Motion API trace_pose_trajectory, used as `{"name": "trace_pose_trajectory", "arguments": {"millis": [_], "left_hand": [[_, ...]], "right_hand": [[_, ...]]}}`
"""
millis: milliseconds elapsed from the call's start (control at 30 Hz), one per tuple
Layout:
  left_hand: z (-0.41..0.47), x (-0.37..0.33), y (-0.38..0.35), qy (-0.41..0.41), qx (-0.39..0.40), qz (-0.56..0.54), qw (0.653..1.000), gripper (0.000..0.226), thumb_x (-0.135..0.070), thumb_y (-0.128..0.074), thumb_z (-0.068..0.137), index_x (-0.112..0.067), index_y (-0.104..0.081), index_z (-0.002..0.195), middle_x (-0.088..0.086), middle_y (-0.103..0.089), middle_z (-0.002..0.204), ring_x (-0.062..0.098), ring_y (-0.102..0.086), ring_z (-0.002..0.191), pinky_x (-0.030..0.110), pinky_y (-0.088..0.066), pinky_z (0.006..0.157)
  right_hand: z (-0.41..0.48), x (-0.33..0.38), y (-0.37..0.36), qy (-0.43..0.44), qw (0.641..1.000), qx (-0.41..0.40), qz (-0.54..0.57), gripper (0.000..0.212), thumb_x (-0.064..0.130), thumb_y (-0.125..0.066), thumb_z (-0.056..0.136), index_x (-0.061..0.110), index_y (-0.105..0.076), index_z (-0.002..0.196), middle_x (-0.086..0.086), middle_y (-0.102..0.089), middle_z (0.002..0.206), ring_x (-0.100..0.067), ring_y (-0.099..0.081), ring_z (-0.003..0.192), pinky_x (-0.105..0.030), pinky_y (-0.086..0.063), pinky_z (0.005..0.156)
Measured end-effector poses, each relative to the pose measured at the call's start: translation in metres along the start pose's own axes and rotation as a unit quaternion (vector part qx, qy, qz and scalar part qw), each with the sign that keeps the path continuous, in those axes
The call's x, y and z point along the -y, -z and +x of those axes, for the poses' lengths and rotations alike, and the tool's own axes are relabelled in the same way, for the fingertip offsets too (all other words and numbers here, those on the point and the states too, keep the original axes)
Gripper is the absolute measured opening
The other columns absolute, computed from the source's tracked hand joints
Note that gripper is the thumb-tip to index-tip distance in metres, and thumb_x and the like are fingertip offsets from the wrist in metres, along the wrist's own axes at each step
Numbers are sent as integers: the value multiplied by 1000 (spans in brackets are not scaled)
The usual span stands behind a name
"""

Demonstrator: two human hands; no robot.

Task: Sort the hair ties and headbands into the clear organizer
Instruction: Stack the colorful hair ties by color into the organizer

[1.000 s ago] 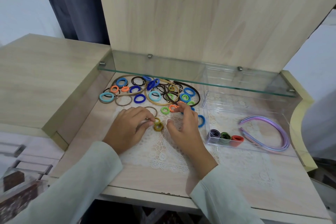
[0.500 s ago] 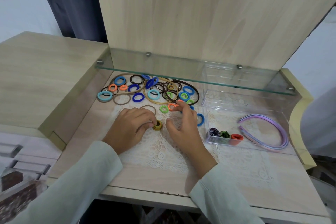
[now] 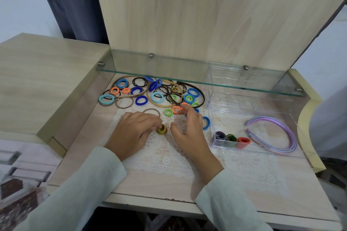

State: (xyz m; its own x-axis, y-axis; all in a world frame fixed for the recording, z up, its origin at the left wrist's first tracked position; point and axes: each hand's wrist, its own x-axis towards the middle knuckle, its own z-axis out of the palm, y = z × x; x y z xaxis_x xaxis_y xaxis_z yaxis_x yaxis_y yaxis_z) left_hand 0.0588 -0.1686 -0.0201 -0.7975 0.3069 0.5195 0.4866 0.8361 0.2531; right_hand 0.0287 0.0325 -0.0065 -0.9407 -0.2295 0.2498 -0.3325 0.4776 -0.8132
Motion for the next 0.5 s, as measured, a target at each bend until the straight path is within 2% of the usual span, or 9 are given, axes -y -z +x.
{"name": "trace_pose_trajectory", "arguments": {"millis": [133, 233, 333, 500], "left_hand": [[2, -2, 1, 22, -32, 5, 999, 44, -1, -52, 87, -28, -60, 120, -11, -63, 127, 14, -60, 118, 45, -49, 86], [5, -3, -2, 122, -44, 50, 990, 44, -16, -45, 88, -23, -56, 130, -1, -57, 137, 21, -53, 127, 48, -44, 97], [4, 0, -9, 229, 21, 104, 968, 57, -40, -33, 90, -19, -51, 140, 7, -45, 151, 32, -41, 138, 54, -34, 109], [7, 1, -13, 263, 113, 134, 949, 73, -55, -16, 89, -22, -38, 151, 8, -28, 160, 35, -27, 146, 58, -19, 115]], "right_hand": [[1, 1, 3, -1, 1000, -9, 1, 46, 12, -53, 88, 22, -42, 131, 16, -45, 117, -4, -30, 116, -22, -27, 96], [3, 1, 0, 15, 998, -41, -34, 38, 9, -46, 88, 17, -49, 126, 14, -46, 117, -3, -29, 112, -22, -28, 96], [12, 1, -3, 44, 990, -86, -103, 39, 15, -43, 88, 14, -55, 125, 2, -56, 120, -10, -36, 110, -25, -32, 94], [36, 2, -9, 53, 969, -132, -200, 38, 23, -48, 91, 12, -56, 127, -3, -61, 113, -22, -46, 106, -35, -39, 90]]}}
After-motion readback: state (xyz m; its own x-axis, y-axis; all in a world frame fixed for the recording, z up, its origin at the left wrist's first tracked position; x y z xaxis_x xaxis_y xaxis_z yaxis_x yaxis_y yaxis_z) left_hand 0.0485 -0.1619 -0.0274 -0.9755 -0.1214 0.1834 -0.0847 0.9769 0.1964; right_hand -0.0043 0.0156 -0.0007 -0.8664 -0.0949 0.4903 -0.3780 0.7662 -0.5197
